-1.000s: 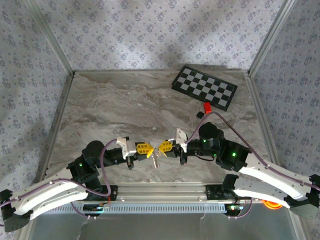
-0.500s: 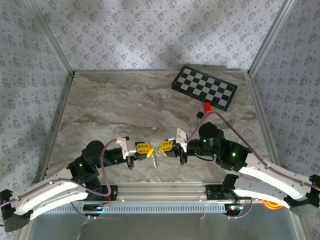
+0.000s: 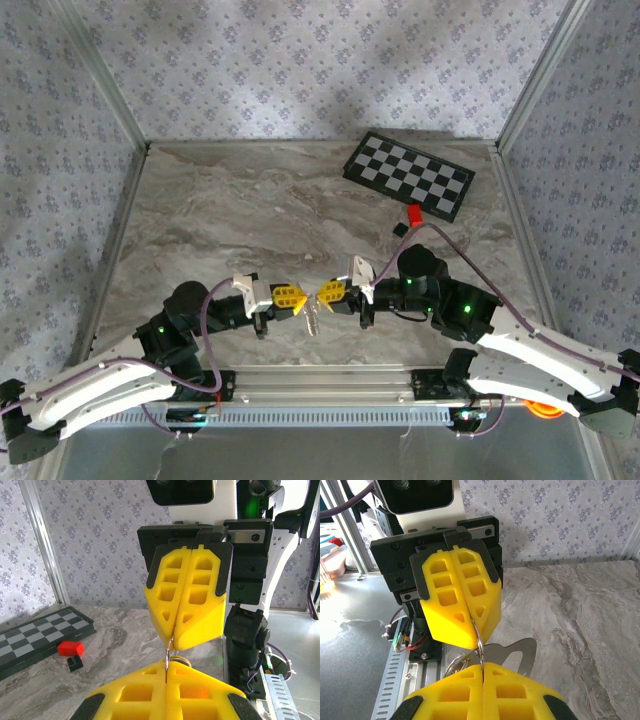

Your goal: Put the keys on the keyring

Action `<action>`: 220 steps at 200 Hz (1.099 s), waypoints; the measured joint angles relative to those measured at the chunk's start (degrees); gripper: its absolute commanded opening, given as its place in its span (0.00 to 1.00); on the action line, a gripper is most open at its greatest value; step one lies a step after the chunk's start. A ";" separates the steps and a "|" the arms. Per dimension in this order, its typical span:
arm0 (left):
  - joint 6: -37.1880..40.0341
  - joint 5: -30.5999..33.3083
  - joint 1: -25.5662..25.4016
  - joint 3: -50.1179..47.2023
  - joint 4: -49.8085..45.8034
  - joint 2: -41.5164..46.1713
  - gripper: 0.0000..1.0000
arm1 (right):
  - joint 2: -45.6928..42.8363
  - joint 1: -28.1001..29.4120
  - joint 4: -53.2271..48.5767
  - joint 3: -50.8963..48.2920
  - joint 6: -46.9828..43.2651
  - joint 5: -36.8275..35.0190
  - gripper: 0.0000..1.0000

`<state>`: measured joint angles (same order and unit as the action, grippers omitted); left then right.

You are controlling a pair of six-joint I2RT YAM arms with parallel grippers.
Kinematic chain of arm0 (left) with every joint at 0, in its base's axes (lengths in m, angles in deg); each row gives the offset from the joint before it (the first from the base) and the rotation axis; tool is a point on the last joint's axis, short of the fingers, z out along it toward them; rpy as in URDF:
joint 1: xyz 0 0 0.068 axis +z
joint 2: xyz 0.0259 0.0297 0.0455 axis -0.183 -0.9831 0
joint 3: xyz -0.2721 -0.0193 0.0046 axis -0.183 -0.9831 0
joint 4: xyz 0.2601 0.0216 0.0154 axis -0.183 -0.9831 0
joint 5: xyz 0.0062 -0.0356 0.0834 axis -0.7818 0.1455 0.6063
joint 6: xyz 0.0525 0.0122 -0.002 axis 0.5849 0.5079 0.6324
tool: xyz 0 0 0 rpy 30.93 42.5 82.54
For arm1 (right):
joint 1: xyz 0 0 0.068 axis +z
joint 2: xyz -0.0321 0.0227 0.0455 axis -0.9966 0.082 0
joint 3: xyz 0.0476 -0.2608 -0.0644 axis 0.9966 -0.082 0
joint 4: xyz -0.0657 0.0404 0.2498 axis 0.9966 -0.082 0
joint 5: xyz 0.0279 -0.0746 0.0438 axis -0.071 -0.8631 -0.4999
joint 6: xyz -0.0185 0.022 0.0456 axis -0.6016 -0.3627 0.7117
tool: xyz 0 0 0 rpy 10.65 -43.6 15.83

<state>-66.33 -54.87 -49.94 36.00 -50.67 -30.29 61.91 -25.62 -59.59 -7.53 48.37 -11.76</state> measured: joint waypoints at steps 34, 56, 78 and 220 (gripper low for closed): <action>0.00 0.00 0.00 0.00 0.00 -0.02 0.00 | 0.00 -0.09 0.04 0.00 0.00 0.07 0.00; 0.00 0.02 0.00 0.00 0.04 -0.02 0.00 | 0.11 -0.11 0.42 0.00 0.17 0.39 0.00; 0.00 0.24 0.00 -0.02 0.04 -0.02 0.00 | 0.39 -0.20 1.03 0.00 0.35 0.46 0.00; 0.02 0.39 0.00 -0.02 0.85 -0.68 0.00 | 1.03 -0.20 2.36 0.00 0.42 1.90 0.00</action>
<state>-66.31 -54.47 -49.94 35.97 -49.81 -30.96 62.94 -25.81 -57.23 -7.53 48.78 -9.86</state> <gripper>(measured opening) 0.047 0.051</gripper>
